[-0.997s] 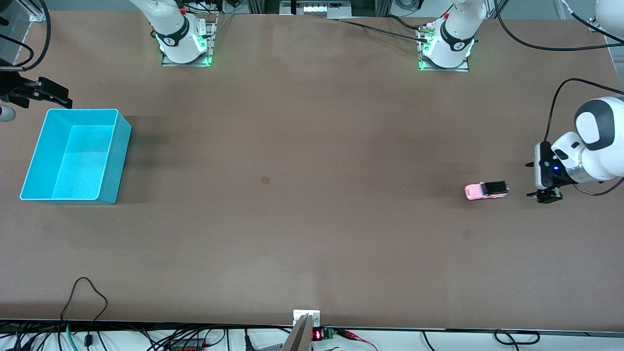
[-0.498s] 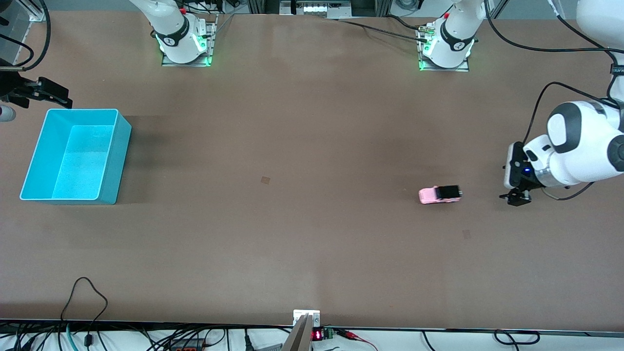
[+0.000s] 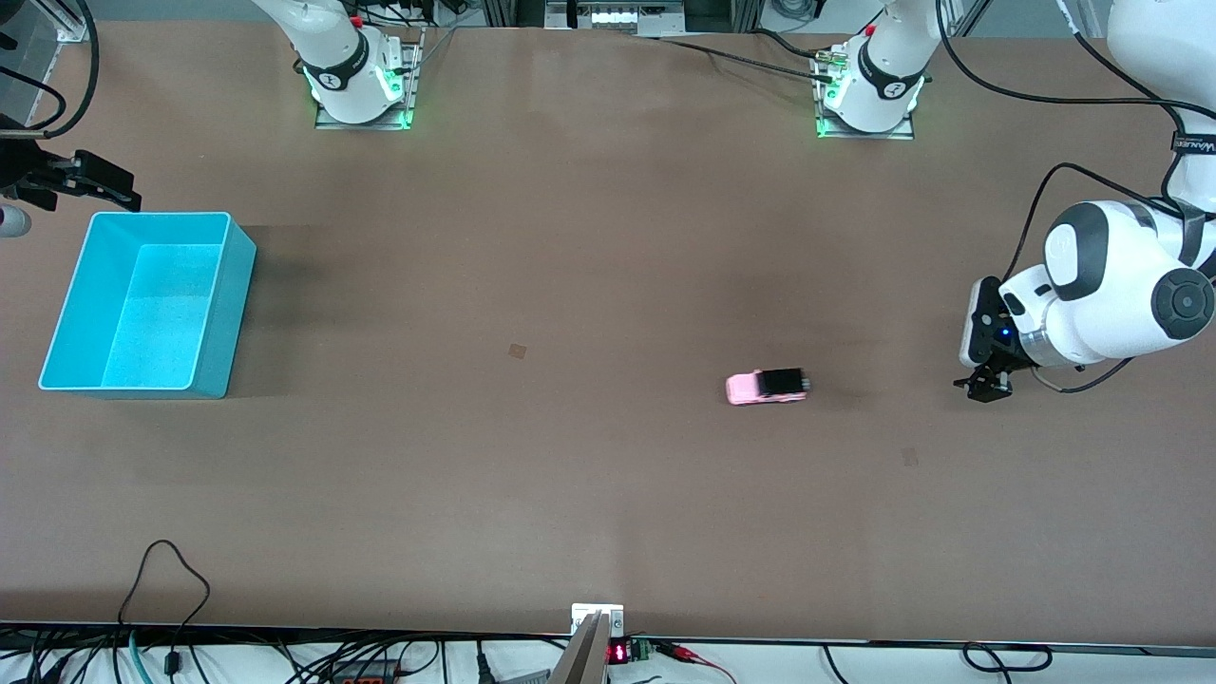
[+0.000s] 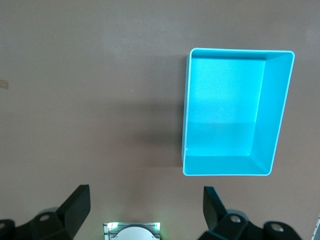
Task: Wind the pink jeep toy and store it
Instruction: 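Open the left gripper and release the jeep to roll forward, then raise the left gripper away from the table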
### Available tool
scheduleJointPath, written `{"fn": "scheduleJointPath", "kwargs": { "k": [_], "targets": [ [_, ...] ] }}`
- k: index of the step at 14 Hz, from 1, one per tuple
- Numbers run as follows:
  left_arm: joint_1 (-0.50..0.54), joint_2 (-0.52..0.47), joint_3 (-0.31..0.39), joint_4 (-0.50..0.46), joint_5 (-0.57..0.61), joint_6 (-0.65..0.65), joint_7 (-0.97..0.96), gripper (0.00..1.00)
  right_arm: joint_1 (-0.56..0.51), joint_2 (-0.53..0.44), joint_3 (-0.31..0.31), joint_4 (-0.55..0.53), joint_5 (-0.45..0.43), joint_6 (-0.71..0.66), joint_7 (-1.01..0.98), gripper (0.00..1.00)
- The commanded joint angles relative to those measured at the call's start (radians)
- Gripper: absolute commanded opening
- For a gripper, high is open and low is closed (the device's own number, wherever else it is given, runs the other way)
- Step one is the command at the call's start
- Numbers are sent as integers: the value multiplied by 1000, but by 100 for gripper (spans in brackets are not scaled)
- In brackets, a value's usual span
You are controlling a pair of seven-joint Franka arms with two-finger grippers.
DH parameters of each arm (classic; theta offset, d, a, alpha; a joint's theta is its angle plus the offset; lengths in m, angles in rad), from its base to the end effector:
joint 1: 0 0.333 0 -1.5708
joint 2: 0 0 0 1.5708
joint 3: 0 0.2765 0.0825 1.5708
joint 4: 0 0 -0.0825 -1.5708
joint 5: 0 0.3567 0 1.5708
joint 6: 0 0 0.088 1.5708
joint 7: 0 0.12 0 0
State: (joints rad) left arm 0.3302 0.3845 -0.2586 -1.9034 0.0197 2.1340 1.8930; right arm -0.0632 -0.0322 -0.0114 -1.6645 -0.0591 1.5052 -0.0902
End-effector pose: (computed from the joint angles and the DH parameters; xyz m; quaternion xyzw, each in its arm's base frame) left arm 0.5709 0.0455 0.2609 0.6110 -0.7875 -0.0053 0.0811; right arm 0.5048 -0.0452 0.5425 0.9975 0.0077 -0.0657 0.0240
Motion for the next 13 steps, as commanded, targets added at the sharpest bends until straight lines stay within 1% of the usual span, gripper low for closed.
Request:
{"fn": "scheduleJointPath", "kwargs": {
  "k": [1,6,9,11,13],
  "targets": [
    [-3,-4,4,-2,-6,3,15,100,-4,-2,7,5,2,-8,9,100],
    [-31,-7,2,-2,-14,3,11,100,-6,5,7,6,1,-5,9,100],
    [-33,-9,4,4,-61,3,2,100,-6,6,7,6,1,-6,9,100],
    [-55,-6,4,6,-86,4,-63,100,-6,6,7,6,1,-6,9,100],
    [-86,-10,5,6,-83,32,-193,100,-6,6,7,6,1,-6,9,100]
  ]
}}
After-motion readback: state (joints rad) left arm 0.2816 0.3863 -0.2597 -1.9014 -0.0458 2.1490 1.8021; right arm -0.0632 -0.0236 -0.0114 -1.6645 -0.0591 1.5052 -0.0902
